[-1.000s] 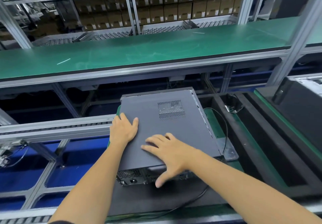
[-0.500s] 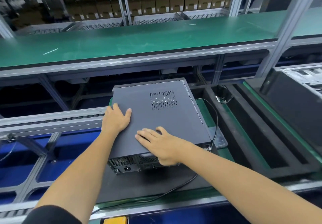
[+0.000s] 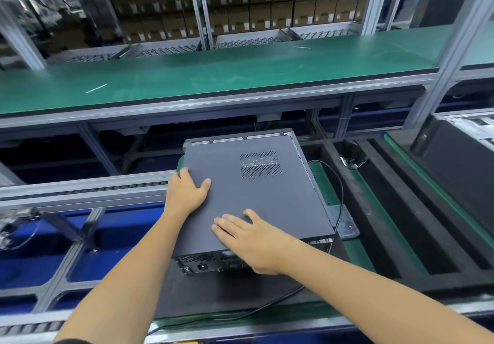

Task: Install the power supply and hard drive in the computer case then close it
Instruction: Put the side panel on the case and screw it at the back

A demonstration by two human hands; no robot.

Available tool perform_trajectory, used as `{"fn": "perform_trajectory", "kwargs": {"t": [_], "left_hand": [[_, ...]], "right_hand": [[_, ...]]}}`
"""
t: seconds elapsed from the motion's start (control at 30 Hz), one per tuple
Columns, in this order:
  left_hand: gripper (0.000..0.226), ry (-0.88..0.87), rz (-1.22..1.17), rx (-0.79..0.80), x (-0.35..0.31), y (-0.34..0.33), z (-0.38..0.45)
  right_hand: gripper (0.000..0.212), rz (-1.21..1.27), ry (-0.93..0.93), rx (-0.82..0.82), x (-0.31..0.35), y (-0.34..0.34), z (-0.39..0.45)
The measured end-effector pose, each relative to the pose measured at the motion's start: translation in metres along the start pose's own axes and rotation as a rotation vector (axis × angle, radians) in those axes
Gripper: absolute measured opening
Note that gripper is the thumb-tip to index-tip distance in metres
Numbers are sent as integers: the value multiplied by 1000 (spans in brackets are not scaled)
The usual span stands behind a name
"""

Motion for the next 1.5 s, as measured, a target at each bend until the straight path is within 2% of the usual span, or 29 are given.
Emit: {"fn": "perform_trajectory", "kwargs": {"t": [0.17,0.33,0.4,0.5,0.57,0.67,0.8,0.93,1.13,1.23,1.33,1.4,1.5], "left_hand": [[72,39,-26,-51,7,7,2],[67,56,-91,-70,5,11,2],[63,6,-10,-65,-7,8,0],[50,-100,161,-105,-21,2,-4],[43,-134,182,-100,-22,0,-2],[38,-168,216,-85,-21,0,3],[39,-148,223,-85,-22,-3,5],[40,-137,243,-83,-23,-5,4],[24,-193,233,-85,-34,-9,15],[22,-212,236,-90,-36,-11,19],[21,-231,247,-100,-35,-11,21],[19,-221,259,-99,-35,-11,22],[16,-156,374,-65,-44,-10,29]], "right_hand": [[54,-81,19,-83,6,12,1],[51,-103,47,-105,-1,20,0],[62,-33,36,-44,-7,11,-4],[90,130,30,67,-12,-2,-7],[94,230,10,58,-17,-2,-5],[100,226,-94,30,-35,-6,-11],[114,307,-300,149,-74,-29,-31],[122,355,-278,161,-79,-39,-29],[128,395,-293,101,-91,-45,-26],[121,435,-268,104,-92,-46,-25],[92,754,-315,138,-105,-47,-27],[71,910,-374,98,-118,-44,-29],[63,696,-551,-64,-157,-36,-35]]}}
Point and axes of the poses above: each hand's wrist, its own z-axis towards the middle knuckle, its own y-axis out of the back of the hand, x = y × z, the point moved 8 cm from there along z, towards the middle knuckle, and after that the axes turned 1 degree about z, right-handed, at the moved point
